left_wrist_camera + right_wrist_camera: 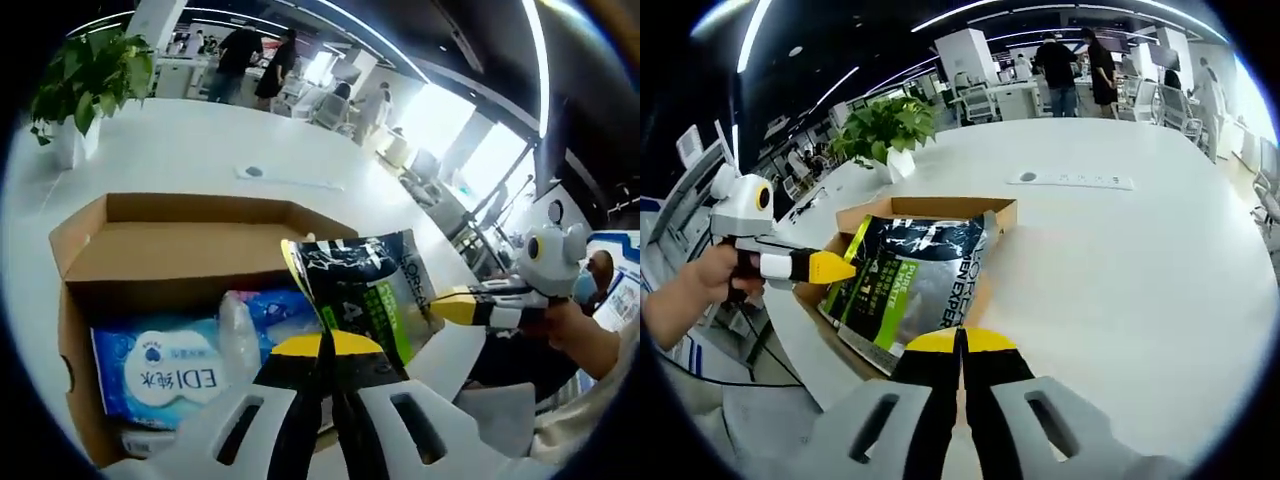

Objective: Operate the shoe box by opening the lid, removing the specified soft item, and placing it in the target area until the item is outside and the box remains undamaged.

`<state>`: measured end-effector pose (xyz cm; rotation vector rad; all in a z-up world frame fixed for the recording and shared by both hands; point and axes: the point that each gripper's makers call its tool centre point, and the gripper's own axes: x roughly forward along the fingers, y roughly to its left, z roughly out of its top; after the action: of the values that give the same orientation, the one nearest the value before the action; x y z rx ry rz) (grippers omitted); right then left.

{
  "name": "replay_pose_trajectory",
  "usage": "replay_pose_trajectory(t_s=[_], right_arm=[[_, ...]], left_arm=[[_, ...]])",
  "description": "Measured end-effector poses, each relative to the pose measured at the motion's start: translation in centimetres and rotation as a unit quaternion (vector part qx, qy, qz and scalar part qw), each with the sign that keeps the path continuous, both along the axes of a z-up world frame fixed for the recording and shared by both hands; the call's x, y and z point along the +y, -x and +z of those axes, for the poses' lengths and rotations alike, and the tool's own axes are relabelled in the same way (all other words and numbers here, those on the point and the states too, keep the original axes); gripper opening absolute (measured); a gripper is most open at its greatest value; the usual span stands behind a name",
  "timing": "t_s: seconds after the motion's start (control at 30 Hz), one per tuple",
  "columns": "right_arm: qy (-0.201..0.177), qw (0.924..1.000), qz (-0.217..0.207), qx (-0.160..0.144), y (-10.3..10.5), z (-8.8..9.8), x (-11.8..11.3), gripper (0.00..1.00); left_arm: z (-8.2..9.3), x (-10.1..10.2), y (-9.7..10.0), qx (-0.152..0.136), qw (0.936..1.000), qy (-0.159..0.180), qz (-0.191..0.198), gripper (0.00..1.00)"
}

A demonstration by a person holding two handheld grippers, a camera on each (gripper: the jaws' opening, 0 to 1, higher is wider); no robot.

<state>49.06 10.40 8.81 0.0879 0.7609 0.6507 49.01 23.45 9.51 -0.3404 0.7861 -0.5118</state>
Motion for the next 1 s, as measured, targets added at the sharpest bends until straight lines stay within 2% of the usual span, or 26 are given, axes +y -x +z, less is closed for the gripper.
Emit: replay_pose_trajectory(t_s=[0.3, 1.0], right_arm=[[0.005, 0.9998, -0.021, 0.003, -0.4, -0.1, -2.7, 0.00], [0.019, 0.9982, -0.056, 0.005, -1.6, -0.5, -8.1, 0.00]], left_arm=[[0.1, -3.0, -0.4, -0.006, 0.9998, -0.002, -0.021, 0.00], [-0.3, -8.3, -2.3, -0.005, 0.9981, -0.005, -0.062, 0.00]])
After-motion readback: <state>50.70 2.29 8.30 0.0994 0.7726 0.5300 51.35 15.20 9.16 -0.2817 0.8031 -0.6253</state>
